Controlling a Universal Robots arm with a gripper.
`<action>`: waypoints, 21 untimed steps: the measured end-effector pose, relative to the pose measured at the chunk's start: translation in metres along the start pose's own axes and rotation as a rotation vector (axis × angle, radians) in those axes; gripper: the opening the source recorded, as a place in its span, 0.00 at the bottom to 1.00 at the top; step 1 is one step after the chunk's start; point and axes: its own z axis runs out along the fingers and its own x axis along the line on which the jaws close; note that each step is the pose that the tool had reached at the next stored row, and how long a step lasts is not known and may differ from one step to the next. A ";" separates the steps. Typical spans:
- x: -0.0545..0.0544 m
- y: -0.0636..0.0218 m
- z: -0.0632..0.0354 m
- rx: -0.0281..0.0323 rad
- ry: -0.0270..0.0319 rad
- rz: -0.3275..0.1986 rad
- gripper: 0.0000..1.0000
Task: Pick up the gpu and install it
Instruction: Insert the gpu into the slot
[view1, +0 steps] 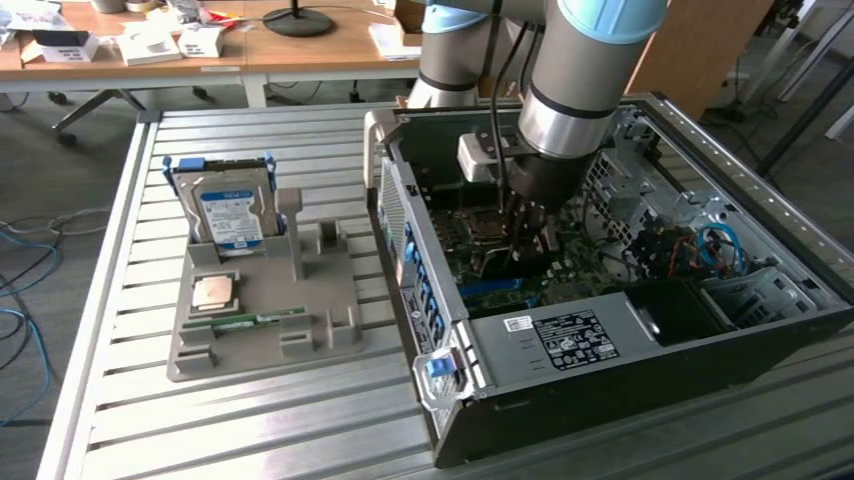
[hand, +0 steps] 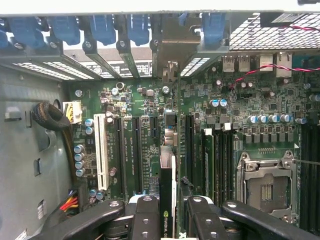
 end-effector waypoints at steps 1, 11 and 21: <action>0.000 0.0000 0.0000 0.0000 0.0000 0.000 0.26; 0.000 -0.0006 0.0014 -0.0001 -0.0004 0.000 0.26; 0.000 -0.0005 0.0059 -0.0002 0.0000 0.000 0.26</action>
